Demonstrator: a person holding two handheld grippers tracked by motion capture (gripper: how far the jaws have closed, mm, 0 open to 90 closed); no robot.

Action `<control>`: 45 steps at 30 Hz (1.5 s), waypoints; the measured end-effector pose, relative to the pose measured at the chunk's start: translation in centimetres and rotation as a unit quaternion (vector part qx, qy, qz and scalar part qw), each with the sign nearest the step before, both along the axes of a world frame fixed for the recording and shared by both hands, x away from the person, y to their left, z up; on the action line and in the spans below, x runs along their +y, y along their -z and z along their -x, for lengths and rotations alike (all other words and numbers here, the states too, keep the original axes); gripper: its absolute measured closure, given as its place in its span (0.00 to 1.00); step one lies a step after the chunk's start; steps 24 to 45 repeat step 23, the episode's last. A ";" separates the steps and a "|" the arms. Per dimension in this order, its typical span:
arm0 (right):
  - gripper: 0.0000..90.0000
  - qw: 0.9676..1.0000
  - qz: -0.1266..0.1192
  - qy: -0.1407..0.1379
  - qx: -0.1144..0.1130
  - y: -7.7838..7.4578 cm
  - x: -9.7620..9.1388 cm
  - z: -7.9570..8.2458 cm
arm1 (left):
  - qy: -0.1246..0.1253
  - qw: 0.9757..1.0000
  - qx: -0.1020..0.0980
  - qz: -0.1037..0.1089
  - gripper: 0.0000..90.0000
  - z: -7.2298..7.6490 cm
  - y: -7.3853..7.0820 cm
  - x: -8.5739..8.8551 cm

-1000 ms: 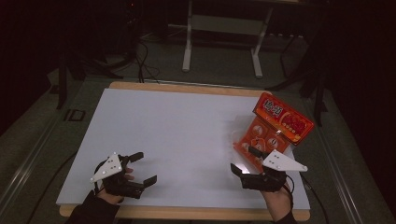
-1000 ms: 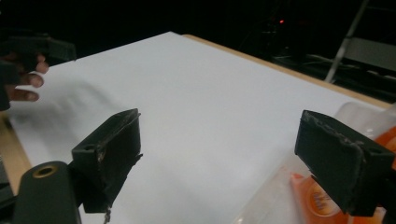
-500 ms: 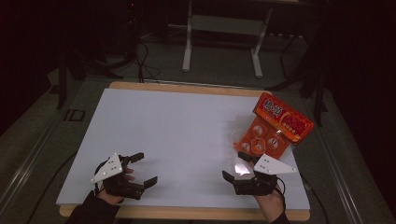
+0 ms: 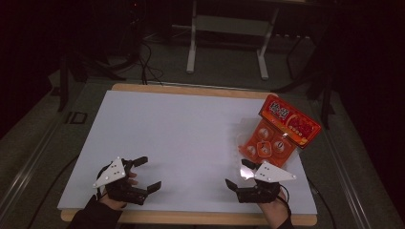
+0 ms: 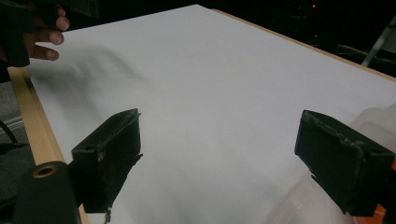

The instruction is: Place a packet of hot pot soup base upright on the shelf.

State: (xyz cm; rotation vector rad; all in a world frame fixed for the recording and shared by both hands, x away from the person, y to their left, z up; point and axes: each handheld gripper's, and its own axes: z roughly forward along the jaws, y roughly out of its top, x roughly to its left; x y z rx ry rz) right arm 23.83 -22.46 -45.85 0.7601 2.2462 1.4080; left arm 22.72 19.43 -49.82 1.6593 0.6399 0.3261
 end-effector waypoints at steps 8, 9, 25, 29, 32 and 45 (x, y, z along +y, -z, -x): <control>0.16 1.000 0.004 -0.002 0.002 0.3 -0.6 0.4 | 0.001 1.000 -0.001 -0.004 0.02 0.0 0.1 0.0; 0.16 1.000 0.004 -0.003 0.002 0.4 -0.6 0.4 | 0.002 1.000 0.000 -0.004 0.02 0.0 0.1 0.0; 0.16 1.000 0.009 -0.007 0.011 0.8 -0.4 0.1 | 0.001 1.000 0.002 -0.005 0.02 0.1 0.2 -0.1; 0.16 1.000 0.009 -0.007 0.011 0.8 -0.4 0.1 | 0.001 1.000 0.002 -0.005 0.02 0.1 0.2 -0.1; 0.16 1.000 0.009 -0.007 0.011 0.8 -0.4 0.1 | 0.001 1.000 0.002 -0.005 0.02 0.1 0.2 -0.1; 0.16 1.000 0.009 -0.007 0.011 0.8 -0.4 0.1 | 0.001 1.000 0.002 -0.005 0.02 0.1 0.2 -0.1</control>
